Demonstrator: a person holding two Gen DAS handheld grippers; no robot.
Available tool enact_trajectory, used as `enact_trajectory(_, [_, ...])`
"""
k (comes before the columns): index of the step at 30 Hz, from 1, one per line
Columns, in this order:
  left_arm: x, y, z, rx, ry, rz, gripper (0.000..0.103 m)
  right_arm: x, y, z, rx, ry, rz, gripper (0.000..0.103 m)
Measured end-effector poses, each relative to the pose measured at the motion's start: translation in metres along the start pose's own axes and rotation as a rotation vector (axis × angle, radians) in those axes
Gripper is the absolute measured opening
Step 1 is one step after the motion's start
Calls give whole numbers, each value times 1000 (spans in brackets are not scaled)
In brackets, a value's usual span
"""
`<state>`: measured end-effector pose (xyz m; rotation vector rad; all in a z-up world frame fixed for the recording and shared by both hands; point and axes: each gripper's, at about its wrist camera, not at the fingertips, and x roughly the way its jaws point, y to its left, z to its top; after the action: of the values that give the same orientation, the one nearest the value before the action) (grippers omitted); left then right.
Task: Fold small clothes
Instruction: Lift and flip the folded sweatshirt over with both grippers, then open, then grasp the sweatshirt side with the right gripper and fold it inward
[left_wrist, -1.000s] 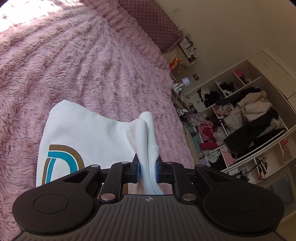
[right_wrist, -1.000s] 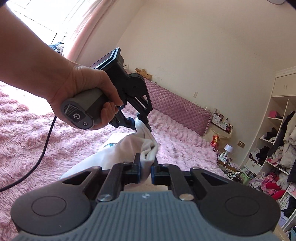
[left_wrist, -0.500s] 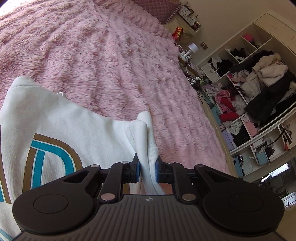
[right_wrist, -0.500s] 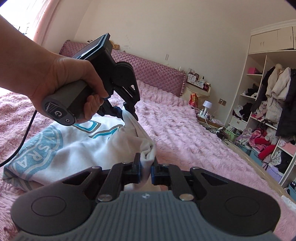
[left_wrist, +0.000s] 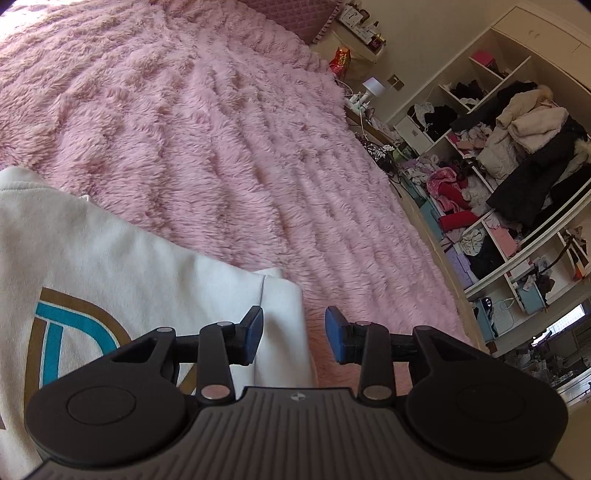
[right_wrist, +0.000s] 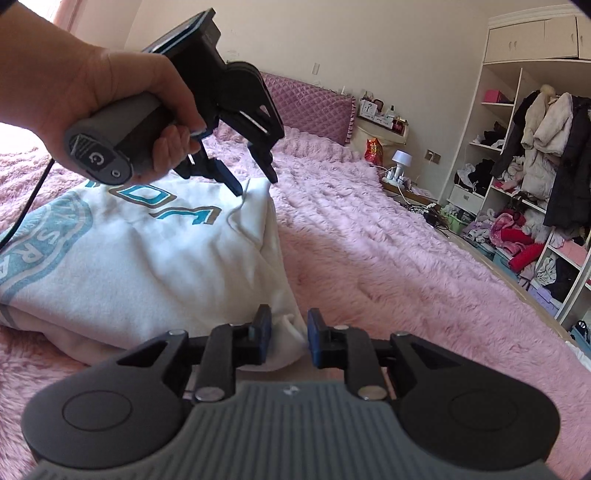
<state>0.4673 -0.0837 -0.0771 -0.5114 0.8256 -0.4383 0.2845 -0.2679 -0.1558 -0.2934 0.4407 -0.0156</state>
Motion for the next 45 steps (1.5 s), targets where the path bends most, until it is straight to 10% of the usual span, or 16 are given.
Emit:
enact_trajectory(5, [-75,-8,-17,165,-55,23,47,-18,-20,1,50,3,5,23])
enact_trajectory(15, [-207,26,-165,332,-73,258,54,-52,-24,5,61,-23,182,30])
enact_trajectory(39, [-187,45,-201,302,-45,336,24,-41,34,-25,-627,-114,31,38])
enact_trajectory(42, [-183,45,-199,290,-28,320,12,-40,35,-24,-662,-102,48,0])
enact_trajectory(45, [-187,36,-198,331,-37,356,9,-43,30,-19,-660,-116,39,0])
